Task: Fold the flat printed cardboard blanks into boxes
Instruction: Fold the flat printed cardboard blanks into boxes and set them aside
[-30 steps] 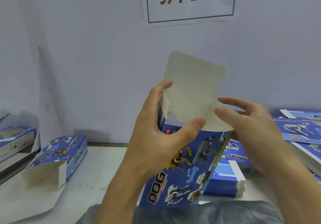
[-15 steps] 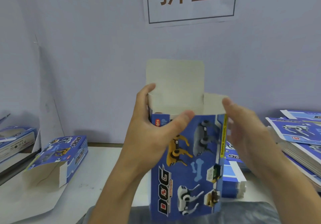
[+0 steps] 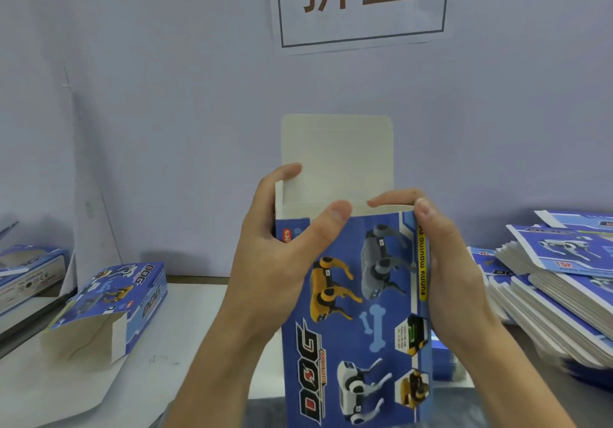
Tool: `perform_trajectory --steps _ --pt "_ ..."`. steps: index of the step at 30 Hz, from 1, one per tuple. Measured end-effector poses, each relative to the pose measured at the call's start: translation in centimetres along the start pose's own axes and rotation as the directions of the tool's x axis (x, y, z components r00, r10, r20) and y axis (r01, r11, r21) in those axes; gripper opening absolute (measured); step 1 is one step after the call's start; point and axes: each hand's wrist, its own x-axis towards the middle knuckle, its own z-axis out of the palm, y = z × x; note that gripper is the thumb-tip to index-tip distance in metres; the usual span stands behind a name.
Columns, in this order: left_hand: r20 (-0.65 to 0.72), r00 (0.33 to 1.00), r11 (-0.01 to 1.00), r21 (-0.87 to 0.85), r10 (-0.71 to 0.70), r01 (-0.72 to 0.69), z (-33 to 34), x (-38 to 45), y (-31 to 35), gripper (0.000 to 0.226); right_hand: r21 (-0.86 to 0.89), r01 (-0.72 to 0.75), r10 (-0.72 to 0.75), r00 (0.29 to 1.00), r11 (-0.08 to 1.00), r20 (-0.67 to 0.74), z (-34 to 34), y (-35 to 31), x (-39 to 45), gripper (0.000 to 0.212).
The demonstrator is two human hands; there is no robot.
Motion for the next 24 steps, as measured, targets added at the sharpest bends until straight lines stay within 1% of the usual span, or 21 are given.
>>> perform_trajectory --steps 1,3,6,10,11,12,14,16,18,21,22,23,24 --pt "0.001 1.0 1.0 0.001 0.007 -0.007 0.0 0.0 0.0 0.063 0.047 0.01 -0.011 1.0 0.999 0.019 0.0 0.2 -0.2 0.033" --pt "-0.015 0.999 0.999 0.021 0.04 -0.04 0.1 0.0 0.0 0.057 0.019 0.025 -0.026 0.998 1.0 0.058 -0.3 0.2 -0.4 0.042" --pt "-0.038 0.995 0.995 0.059 0.087 -0.085 0.5 -0.1 0.2 0.049 -0.006 0.023 -0.023 1.0 1.0 0.008 -0.2 0.0 -0.3 0.044" --pt "-0.022 0.993 0.973 0.202 0.116 -0.11 0.5 0.2 0.0 0.032 -0.124 0.056 -0.058 0.998 0.991 -0.005 -0.4 0.2 0.0 0.044" --pt "-0.019 0.994 0.969 0.225 0.111 -0.104 0.5 0.3 -0.1 0.036 -0.135 0.059 -0.062 0.998 0.989 -0.015 -0.5 0.3 0.1 0.043" --pt "-0.019 0.994 0.967 0.237 0.104 -0.097 0.5 0.2 -0.2 0.044 -0.152 0.063 -0.067 0.998 0.986 -0.022 -0.6 0.3 0.2 0.043" --pt "-0.034 0.997 0.977 0.204 0.076 -0.068 0.5 0.1 -0.2 0.051 -0.204 0.072 -0.077 0.997 0.976 -0.016 -0.7 0.3 0.2 0.042" --pt "-0.044 0.998 0.988 0.154 0.038 -0.031 0.3 0.0 -0.3 0.052 -0.183 0.055 -0.058 0.998 0.982 -0.011 -1.0 0.7 0.3 0.044" --pt "-0.032 0.999 0.99 0.138 0.016 -0.011 0.1 0.2 -0.6 0.043 -0.111 0.017 -0.021 0.999 0.994 -0.033 -0.9 0.6 -0.1 0.046" --pt "0.017 1.0 0.998 0.066 0.013 -0.014 0.1 0.2 -1.0 0.031 -0.171 0.004 -0.014 0.998 0.985 -0.057 -0.9 0.3 0.3 0.035" --pt "0.019 1.0 0.999 0.033 0.005 -0.005 0.2 0.3 -1.1 0.034 -0.16 -0.021 0.009 0.997 0.987 -0.074 -0.8 0.0 1.0 0.029" --pt "0.014 1.0 1.0 0.009 0.003 -0.003 0.3 0.3 -1.2 0.041 -0.145 -0.03 0.022 0.998 0.989 -0.056 -1.2 0.1 1.2 0.024" --pt "0.005 1.0 1.0 0.0 0.009 -0.009 0.3 0.3 -1.3 0.051 -0.131 -0.028 0.023 0.999 0.991 -0.042 -1.7 0.1 0.9 0.027"
